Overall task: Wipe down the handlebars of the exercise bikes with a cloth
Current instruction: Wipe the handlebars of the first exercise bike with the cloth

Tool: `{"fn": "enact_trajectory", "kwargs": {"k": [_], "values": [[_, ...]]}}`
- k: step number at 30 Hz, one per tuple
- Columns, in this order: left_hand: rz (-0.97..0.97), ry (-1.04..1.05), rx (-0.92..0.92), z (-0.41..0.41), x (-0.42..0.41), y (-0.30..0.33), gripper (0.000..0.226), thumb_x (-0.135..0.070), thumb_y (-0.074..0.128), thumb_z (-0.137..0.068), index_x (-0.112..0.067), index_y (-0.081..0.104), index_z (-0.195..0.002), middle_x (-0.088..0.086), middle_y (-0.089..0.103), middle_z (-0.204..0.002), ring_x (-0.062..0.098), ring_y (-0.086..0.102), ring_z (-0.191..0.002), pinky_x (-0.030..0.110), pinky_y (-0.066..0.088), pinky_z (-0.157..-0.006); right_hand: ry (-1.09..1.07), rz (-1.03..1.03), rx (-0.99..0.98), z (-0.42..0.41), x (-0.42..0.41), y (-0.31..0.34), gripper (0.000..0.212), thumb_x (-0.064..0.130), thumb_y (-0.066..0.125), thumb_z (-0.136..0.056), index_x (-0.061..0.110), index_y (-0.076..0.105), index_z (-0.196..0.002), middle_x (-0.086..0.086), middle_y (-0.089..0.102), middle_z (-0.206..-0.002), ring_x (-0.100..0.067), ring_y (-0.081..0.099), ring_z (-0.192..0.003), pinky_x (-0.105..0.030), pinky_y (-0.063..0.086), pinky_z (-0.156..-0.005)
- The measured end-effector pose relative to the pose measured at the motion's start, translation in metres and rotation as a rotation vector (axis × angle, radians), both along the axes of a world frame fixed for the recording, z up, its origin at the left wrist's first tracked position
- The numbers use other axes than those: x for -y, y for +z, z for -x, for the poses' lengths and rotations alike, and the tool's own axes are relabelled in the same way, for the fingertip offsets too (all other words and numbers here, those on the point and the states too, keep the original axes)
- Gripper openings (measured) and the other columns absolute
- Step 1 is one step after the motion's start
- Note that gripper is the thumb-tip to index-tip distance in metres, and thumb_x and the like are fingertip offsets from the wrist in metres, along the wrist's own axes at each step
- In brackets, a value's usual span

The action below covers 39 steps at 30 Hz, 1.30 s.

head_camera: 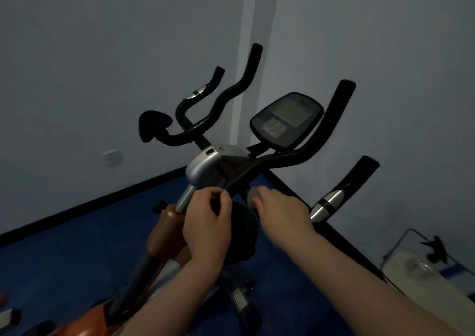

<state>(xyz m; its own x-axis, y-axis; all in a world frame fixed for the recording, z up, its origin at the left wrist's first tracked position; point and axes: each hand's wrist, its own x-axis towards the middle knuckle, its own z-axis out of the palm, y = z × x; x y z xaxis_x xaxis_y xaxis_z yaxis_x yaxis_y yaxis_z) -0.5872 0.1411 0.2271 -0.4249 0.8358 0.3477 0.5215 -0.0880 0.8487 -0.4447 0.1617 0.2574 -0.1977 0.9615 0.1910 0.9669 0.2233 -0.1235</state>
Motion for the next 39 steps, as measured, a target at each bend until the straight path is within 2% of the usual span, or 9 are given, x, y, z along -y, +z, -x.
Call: {"fn": "enact_trajectory", "kwargs": {"k": [5, 8, 11, 13, 17, 22, 29, 34, 39], "values": [[-0.022, -0.045, 0.021, 0.002, 0.000, -0.002, 0.007, -0.034, 0.051, -0.092, -0.035, 0.054, -0.086, -0.021, 0.050, -0.087, -0.009, 0.049, -0.087, 0.014, 0.035, -0.066, 0.224, -0.258, 0.082, -0.036, 0.039, -0.004, 0.022, 0.028, 0.052, -0.093, 0.014, 0.064, -0.105, 0.002, 0.063, -0.079, -0.017, 0.057, -0.068, -0.031, 0.049, -0.071], [-0.051, -0.069, 0.035, 0.001, 0.000, -0.002, 0.007, -0.032, 0.052, -0.092, -0.032, 0.055, -0.086, -0.021, 0.050, -0.087, -0.004, 0.048, -0.084, 0.014, 0.035, -0.071, 0.295, -0.438, 0.123, -0.082, 0.038, -0.001, 0.024, 0.025, 0.053, -0.090, 0.010, 0.069, -0.099, -0.004, 0.067, -0.097, -0.021, 0.062, -0.089, -0.043, 0.042, -0.100], [-0.070, -0.074, 0.021, 0.001, 0.000, -0.001, 0.009, -0.030, 0.051, -0.093, -0.030, 0.055, -0.085, -0.020, 0.049, -0.085, -0.002, 0.046, -0.084, 0.017, 0.036, -0.070, 0.032, -0.536, -0.075, -0.084, 0.027, 0.002, 0.025, 0.022, 0.049, -0.089, 0.009, 0.069, -0.085, -0.005, 0.067, -0.092, -0.023, 0.062, -0.091, -0.050, 0.028, -0.111], [-0.071, -0.078, 0.004, 0.001, 0.000, -0.003, 0.010, -0.030, 0.049, -0.093, -0.029, 0.056, -0.087, -0.019, 0.048, -0.085, -0.003, 0.044, -0.084, 0.021, 0.036, -0.071, -0.041, -0.529, -0.190, -0.057, 0.030, -0.011, 0.023, 0.023, 0.049, -0.089, 0.011, 0.064, -0.077, -0.002, 0.063, -0.081, -0.022, 0.059, -0.083, -0.051, 0.032, -0.109], [-0.181, -0.122, -0.256, 0.002, 0.002, 0.002, 0.016, -0.024, 0.048, -0.091, -0.022, 0.062, -0.097, -0.006, 0.060, -0.103, 0.008, 0.045, -0.098, 0.026, 0.032, -0.086, 0.245, -0.521, -0.006, -0.063, 0.042, -0.029, 0.024, 0.029, 0.059, -0.085, 0.012, 0.069, -0.098, -0.003, 0.067, -0.095, -0.019, 0.062, -0.095, -0.048, 0.034, -0.109], [-0.365, -0.479, -0.591, -0.004, -0.010, 0.018, 0.021, -0.026, 0.051, -0.085, -0.022, 0.064, -0.101, -0.005, 0.062, -0.112, 0.016, 0.052, -0.107, 0.028, 0.031, -0.093, 0.338, -0.574, 0.088, -0.115, 0.014, -0.001, 0.034, 0.035, 0.053, -0.090, 0.008, 0.072, -0.098, -0.010, 0.070, -0.100, -0.024, 0.065, -0.096, -0.044, 0.033, -0.108], [-0.331, -0.444, -0.549, 0.000, -0.010, 0.013, 0.019, -0.023, 0.049, -0.083, -0.021, 0.065, -0.092, -0.007, 0.065, -0.101, 0.011, 0.054, -0.093, 0.026, 0.034, -0.076, 0.351, -0.690, 0.383, -0.165, -0.035, 0.053, 0.025, 0.028, 0.056, -0.087, 0.008, 0.066, -0.076, -0.007, 0.065, -0.080, -0.026, 0.064, -0.082, -0.040, 0.037, -0.105], [-0.347, -0.413, -0.509, -0.001, -0.011, 0.009, 0.019, -0.021, 0.048, -0.083, -0.021, 0.066, -0.090, -0.007, 0.066, -0.097, 0.011, 0.056, -0.091, 0.034, 0.043, -0.072, 0.042, -0.756, -0.140, -0.144, -0.032, 0.027, 0.020, 0.014, 0.058, -0.089, -0.003, 0.068, -0.094, -0.019, 0.064, -0.109, -0.035, 0.058, -0.103, -0.043, 0.043, -0.101], [-0.332, -0.397, -0.508, -0.002, -0.011, 0.011, 0.020, -0.021, 0.047, -0.082, -0.021, 0.067, -0.089, -0.008, 0.066, -0.097, 0.008, 0.055, -0.091, 0.024, 0.032, -0.074, -0.388, -0.774, -0.835, -0.093, -0.019, 0.015, 0.038, 0.013, 0.046, -0.098, 0.006, 0.049, -0.135, -0.011, 0.035, -0.150, -0.014, 0.036, -0.134, -0.016, 0.029, -0.110]]}}
